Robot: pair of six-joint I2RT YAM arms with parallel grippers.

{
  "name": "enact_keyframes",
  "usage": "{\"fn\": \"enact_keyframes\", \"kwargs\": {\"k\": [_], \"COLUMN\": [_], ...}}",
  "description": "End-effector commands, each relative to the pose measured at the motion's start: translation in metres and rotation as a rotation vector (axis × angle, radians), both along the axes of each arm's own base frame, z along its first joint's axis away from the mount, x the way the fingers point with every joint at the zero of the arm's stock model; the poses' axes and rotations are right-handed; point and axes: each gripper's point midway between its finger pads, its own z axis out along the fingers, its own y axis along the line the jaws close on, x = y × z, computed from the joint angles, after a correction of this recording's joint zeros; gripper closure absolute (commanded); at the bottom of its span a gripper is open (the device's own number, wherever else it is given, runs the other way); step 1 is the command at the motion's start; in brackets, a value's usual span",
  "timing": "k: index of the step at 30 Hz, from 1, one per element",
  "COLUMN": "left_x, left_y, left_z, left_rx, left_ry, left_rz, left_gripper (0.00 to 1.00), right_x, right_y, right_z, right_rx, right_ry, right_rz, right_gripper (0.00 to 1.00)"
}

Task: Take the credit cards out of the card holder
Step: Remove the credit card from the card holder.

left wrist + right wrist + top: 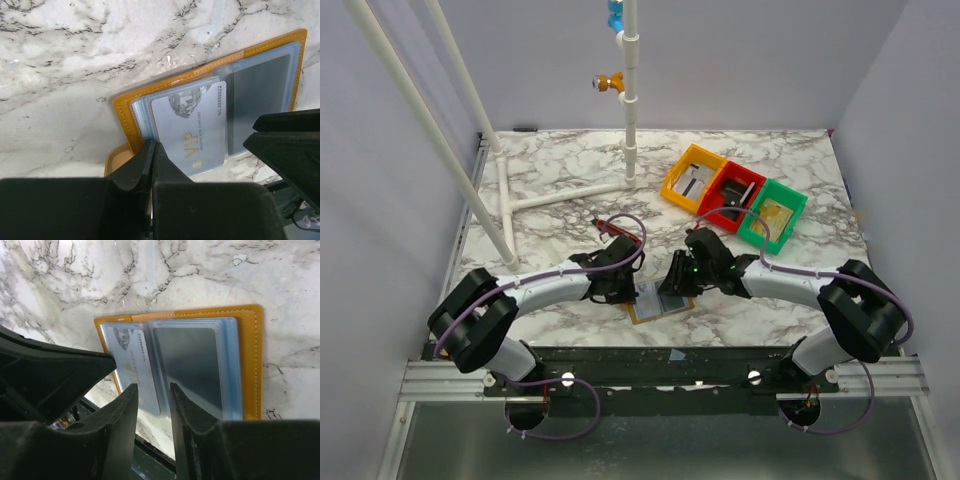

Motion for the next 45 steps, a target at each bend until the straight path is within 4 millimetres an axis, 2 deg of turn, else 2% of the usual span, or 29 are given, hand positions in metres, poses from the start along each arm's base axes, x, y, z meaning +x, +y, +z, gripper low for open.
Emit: {"fn": "enact_keyframes", "kwargs": {"k": [1,11,19,32,45], "left_x": [0.009,0.010,0.008,0.005,-0.002], "left_y": [-0.011,-0.011,-0.010,-0.007,-0.006], "left_z": [0.005,-0.001,-0.008,-0.016,-0.021], "left_rx": [-0.027,-0.007,0.009,0.029,0.033], "left_ry": [-0.023,-0.009,0.009,0.028,0.067], "left_rz": [-0.017,-0.024,-0.026,-0.024,-0.027], "left_gripper": [1.00,1.00,1.00,1.00,1.00], "right_x": [-0.001,-0.001,-0.002,-0.008,-0.006], "right_y": [0.009,0.011,0.011,0.012,0.004], "right_z": [0.004,-0.006,-0.015,-0.013,-0.011], "right_rx": [0.094,0.117,0.145,0.289,0.350], "right_ry": [-0.002,0.030,0.057,0.108,0.118], "right_rz": [0.048,0.049,0.045,0.017,-0.022], "right_gripper": [0.65,0.66,0.70,0.77,0.77]}}
